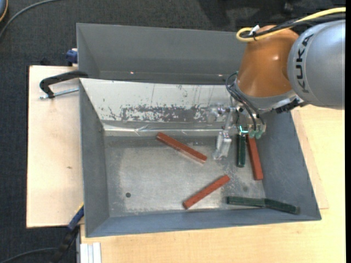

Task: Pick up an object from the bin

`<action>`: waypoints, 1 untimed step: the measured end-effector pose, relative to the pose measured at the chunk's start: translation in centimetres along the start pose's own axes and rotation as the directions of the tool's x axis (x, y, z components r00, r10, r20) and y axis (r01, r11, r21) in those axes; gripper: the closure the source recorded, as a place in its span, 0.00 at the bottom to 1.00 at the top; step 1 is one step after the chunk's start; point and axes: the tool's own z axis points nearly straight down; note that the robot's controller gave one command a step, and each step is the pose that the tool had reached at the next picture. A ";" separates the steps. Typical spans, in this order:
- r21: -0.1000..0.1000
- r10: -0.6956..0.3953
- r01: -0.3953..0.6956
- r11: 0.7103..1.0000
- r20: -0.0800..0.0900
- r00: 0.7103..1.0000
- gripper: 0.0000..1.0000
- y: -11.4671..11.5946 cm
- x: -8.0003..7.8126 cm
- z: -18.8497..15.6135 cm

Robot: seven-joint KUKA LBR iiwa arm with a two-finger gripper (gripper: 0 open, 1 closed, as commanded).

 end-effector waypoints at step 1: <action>-0.001 0.222 -0.222 0.975 0.000 0.975 0.00 1.9 1.0 7.5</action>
Offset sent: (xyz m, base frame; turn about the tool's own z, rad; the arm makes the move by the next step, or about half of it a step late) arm -0.0098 0.0174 -0.0734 0.2250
